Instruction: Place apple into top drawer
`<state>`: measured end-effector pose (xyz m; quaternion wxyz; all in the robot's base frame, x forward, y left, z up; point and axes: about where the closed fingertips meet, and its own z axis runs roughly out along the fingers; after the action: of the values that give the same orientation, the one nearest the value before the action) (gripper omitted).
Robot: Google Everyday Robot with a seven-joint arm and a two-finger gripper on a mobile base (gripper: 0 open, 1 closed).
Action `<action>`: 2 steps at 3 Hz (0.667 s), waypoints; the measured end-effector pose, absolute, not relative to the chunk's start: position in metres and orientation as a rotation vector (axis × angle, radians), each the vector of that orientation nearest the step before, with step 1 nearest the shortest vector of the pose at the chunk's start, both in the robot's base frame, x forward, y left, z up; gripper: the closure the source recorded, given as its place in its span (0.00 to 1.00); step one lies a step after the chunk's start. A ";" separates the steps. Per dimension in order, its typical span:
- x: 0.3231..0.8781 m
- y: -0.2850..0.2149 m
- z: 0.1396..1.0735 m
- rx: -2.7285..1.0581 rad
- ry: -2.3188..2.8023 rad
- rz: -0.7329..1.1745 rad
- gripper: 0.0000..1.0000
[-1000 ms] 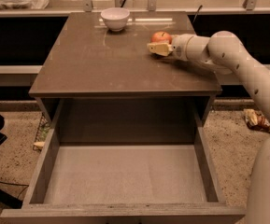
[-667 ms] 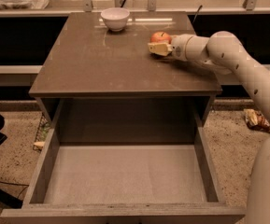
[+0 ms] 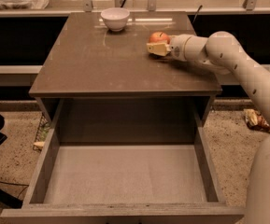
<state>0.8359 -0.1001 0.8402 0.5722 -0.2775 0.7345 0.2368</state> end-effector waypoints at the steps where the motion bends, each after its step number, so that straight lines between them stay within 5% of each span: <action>1: 0.833 -0.092 0.862 -0.702 1.716 0.530 1.00; 2: 0.804 -0.096 0.880 -0.759 1.684 0.529 1.00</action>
Offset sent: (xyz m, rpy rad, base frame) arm -0.0702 -0.0098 0.0650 -0.0858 -0.0884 0.1047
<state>0.8042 -0.0956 0.8805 0.5729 -0.3237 0.7184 0.2258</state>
